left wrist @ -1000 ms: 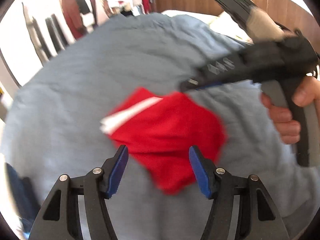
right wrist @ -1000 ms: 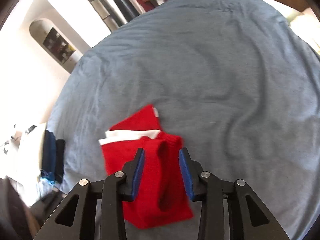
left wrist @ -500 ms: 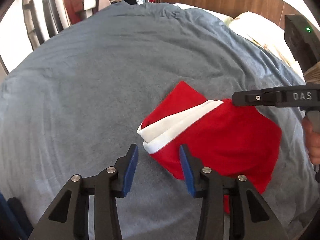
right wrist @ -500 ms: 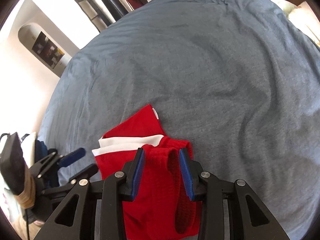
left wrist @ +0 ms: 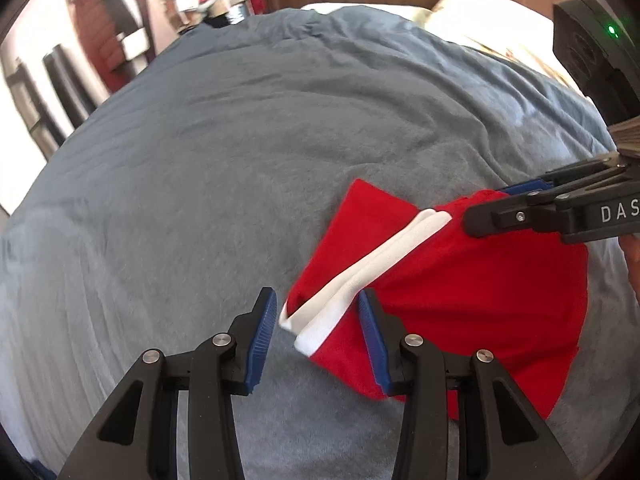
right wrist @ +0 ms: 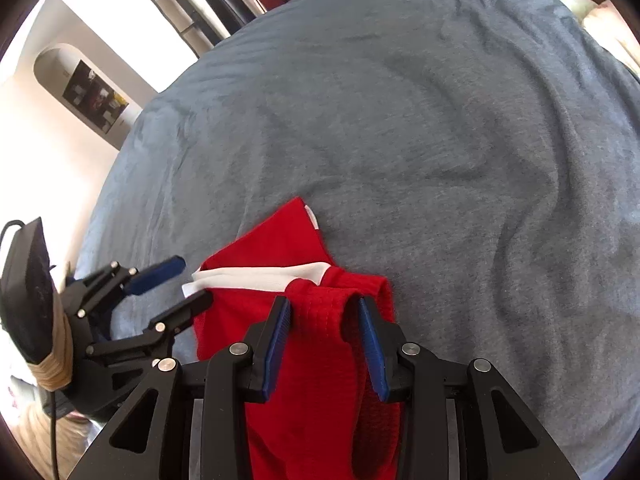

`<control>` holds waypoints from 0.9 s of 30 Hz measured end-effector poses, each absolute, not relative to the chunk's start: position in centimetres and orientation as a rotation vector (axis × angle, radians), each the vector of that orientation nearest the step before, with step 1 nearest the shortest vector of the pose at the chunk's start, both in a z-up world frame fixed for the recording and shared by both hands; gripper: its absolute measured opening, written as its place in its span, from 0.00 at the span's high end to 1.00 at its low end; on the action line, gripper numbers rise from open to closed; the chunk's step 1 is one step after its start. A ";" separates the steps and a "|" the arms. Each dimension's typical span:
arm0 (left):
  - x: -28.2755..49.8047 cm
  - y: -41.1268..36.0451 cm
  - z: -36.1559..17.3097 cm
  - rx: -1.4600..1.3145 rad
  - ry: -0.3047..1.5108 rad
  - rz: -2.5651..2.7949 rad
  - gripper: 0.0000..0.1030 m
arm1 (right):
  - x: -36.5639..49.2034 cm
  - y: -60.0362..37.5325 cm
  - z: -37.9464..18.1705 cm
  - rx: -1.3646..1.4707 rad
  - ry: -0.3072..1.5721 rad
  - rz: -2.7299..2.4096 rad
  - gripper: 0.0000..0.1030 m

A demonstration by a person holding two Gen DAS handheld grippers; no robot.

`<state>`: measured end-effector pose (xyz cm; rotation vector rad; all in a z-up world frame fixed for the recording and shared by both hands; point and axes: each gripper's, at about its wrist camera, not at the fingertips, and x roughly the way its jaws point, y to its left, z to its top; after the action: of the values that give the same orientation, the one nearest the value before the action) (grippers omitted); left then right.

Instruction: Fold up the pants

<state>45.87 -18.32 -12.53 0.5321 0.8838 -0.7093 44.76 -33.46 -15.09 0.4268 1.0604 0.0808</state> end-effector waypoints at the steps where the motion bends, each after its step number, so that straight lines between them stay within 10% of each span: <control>1: 46.0 -18.6 -12.8 0.552 0.884 -0.718 0.59 | 44.7 -33.5 -15.2 0.428 1.061 0.077 0.64; 20: 47.5 -18.5 -15.0 0.503 1.015 -0.758 0.86 | 46.8 -34.8 -18.3 0.454 1.098 0.063 0.52; 27: 46.3 -17.3 -13.1 0.449 1.000 -0.738 0.91 | 45.7 -32.7 -16.1 0.286 1.055 0.105 0.76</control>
<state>46.31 -17.27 -13.07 0.4487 1.0002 -0.7377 45.69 -32.66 -16.11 0.2858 1.0546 0.1048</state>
